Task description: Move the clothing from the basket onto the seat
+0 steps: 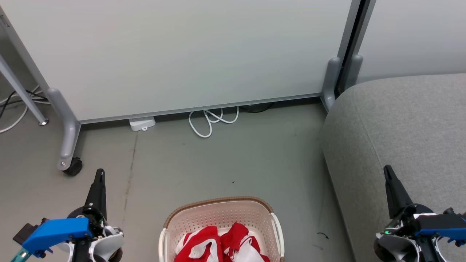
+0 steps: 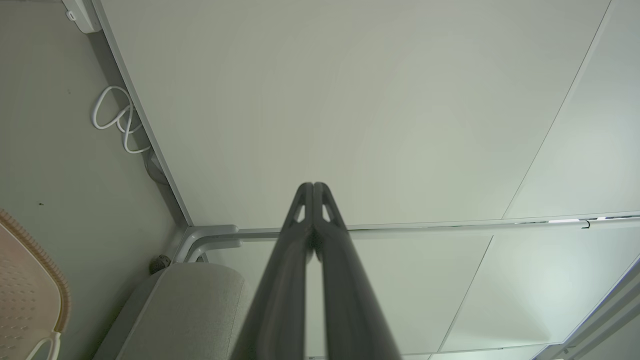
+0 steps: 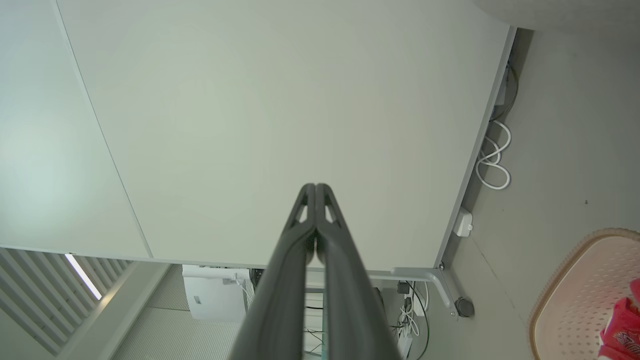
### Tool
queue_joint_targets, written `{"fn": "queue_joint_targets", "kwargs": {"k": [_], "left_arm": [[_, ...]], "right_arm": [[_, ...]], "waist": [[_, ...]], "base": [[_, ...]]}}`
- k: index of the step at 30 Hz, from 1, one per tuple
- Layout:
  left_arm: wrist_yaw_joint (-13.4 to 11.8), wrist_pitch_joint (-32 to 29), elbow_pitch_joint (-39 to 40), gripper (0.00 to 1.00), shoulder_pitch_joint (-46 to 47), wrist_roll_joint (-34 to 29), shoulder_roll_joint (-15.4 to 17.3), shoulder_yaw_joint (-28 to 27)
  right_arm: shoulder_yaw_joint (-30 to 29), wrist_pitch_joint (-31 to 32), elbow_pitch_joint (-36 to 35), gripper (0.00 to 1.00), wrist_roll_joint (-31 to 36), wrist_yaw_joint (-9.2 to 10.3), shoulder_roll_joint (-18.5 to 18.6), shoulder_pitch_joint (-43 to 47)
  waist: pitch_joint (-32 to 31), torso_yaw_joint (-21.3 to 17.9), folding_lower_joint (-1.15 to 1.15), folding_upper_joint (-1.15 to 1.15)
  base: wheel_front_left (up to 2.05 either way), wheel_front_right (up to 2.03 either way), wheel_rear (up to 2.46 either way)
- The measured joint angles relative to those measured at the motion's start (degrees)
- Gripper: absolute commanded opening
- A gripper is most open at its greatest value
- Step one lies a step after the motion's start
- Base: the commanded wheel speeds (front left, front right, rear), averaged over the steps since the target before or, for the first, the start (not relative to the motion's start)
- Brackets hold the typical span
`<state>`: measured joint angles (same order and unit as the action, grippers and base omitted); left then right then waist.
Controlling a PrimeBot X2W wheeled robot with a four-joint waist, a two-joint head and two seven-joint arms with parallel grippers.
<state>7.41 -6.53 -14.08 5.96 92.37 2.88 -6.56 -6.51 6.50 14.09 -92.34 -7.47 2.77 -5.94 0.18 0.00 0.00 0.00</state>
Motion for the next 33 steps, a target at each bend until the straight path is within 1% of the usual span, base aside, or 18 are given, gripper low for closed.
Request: {"fn": "queue_joint_targets", "kwargs": {"k": [33], "left_arm": [[0.0, 0.0, 0.0, 0.0, 0.0, 0.0, 0.0, 0.0]], "right_arm": [[0.0, 0.0, 0.0, 0.0, 0.0, 0.0, 0.0, 0.0]], "waist": [[0.0, 0.0, 0.0, 0.0]], "base": [[0.0, 0.0, 0.0]]}}
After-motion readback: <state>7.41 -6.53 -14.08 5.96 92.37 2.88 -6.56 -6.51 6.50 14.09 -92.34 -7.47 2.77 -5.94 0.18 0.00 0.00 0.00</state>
